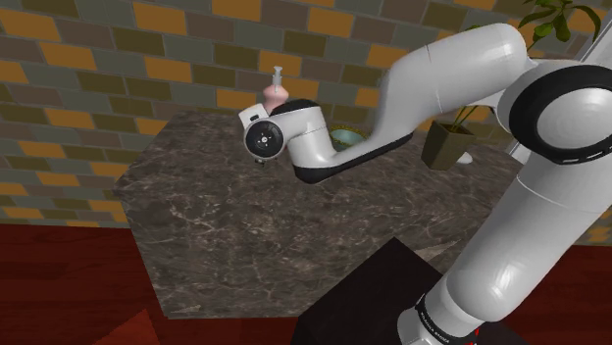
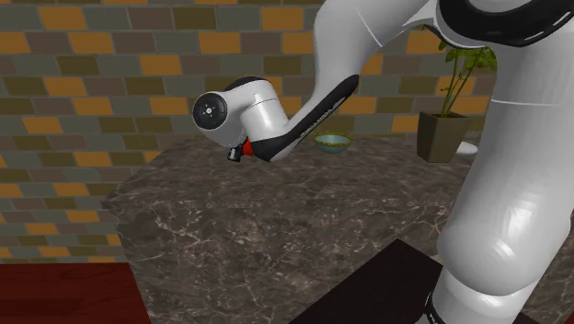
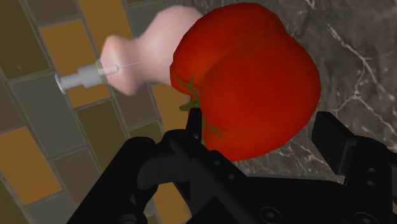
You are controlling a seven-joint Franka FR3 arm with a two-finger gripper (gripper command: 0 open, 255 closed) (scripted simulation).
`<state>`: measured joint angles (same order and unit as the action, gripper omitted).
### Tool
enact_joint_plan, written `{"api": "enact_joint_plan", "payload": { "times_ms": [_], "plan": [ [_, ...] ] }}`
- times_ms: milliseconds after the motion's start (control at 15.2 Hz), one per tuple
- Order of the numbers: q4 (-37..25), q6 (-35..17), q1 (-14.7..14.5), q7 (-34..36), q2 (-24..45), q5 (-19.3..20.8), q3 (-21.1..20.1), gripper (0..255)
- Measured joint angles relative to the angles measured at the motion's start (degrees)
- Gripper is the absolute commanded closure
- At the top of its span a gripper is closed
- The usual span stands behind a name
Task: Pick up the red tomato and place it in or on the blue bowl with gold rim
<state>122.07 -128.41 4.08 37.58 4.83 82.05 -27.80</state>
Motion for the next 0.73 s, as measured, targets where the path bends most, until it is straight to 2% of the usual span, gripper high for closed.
{"api": "enact_joint_plan", "payload": {
  "times_ms": [726],
  "plan": [
    [-1.88, -0.18, 0.38, -8.09, -4.83, -6.79, -0.06, 255]
  ]
}}
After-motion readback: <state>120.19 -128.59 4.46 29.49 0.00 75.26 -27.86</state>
